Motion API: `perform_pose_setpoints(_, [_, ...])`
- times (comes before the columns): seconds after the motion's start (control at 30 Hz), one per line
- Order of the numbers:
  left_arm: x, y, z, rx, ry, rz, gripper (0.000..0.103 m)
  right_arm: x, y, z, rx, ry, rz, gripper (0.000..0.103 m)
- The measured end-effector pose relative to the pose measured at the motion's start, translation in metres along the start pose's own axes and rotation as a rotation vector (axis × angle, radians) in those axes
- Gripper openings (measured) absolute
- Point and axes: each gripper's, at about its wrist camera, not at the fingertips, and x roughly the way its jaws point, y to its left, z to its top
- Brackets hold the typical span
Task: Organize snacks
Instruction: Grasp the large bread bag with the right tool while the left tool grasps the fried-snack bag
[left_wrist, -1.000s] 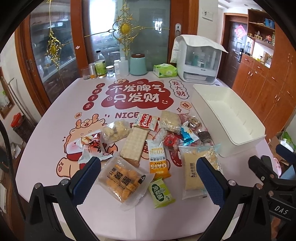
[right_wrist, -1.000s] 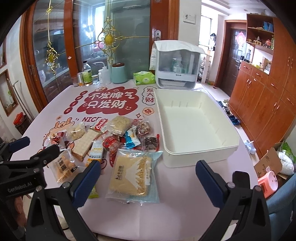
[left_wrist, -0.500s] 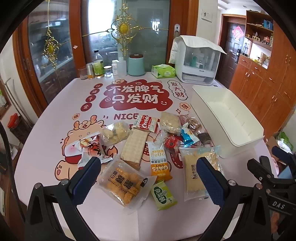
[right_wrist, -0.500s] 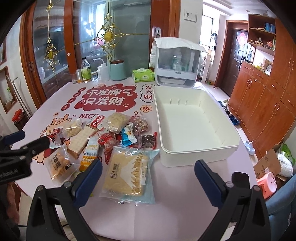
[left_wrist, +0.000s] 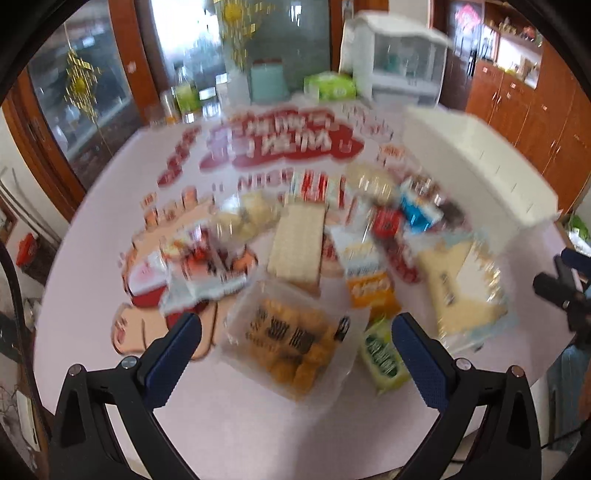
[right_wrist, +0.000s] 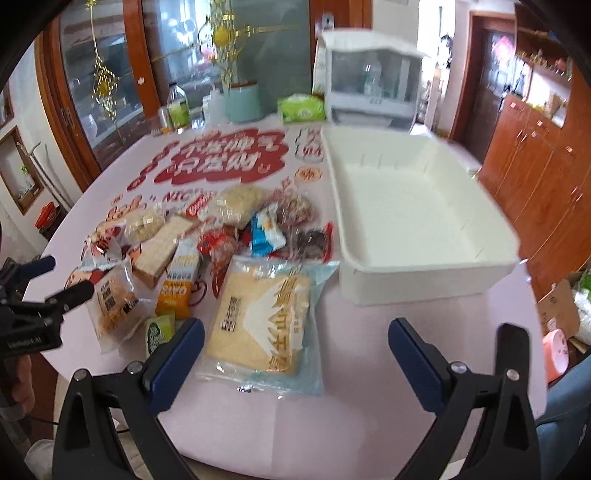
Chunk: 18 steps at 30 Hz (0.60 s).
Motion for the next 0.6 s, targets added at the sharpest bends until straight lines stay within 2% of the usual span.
perform_pose_setpoints(0.3, [0.060, 0.020, -0.012, -0.087, 0.142, -0.017, 0.103, 0.071, -0.004, -0.001, 0.021, 0.149, 0.087, 0.100])
perform_pose_setpoints(0.5, [0.065, 0.025, -0.012, -0.126, 0.172, -0.019, 0.103, 0.099, 0.006, -0.002, -0.007, 0.217, 0.118, 0.100])
perform_pose_setpoints(0.6, [0.052, 0.028, -0.012, -0.121, 0.119, 0.025, 0.103, 0.107, 0.013, -0.005, -0.039, 0.243, 0.113, 0.100])
